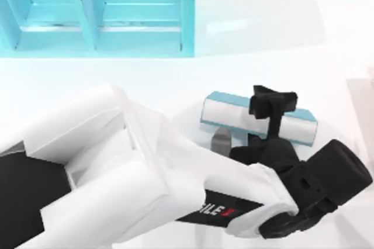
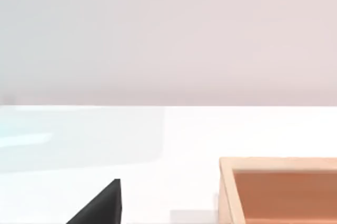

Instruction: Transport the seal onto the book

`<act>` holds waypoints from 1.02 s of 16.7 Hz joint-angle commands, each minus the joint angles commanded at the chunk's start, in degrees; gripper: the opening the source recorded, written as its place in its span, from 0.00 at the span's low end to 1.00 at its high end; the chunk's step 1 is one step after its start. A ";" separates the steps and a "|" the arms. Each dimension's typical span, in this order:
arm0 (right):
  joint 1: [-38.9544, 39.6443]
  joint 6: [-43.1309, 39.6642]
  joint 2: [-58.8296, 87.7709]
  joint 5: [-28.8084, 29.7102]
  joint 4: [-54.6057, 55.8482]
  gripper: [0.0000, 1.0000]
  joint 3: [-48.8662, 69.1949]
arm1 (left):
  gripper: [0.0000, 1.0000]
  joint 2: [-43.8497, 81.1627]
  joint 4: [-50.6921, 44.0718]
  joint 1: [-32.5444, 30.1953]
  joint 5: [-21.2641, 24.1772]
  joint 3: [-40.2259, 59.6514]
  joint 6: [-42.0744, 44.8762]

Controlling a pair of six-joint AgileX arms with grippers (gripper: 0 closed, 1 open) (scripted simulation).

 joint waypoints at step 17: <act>0.00 0.00 0.00 0.00 0.00 1.00 0.00 | 1.00 1.95 -48.41 -13.04 -3.84 7.17 -42.57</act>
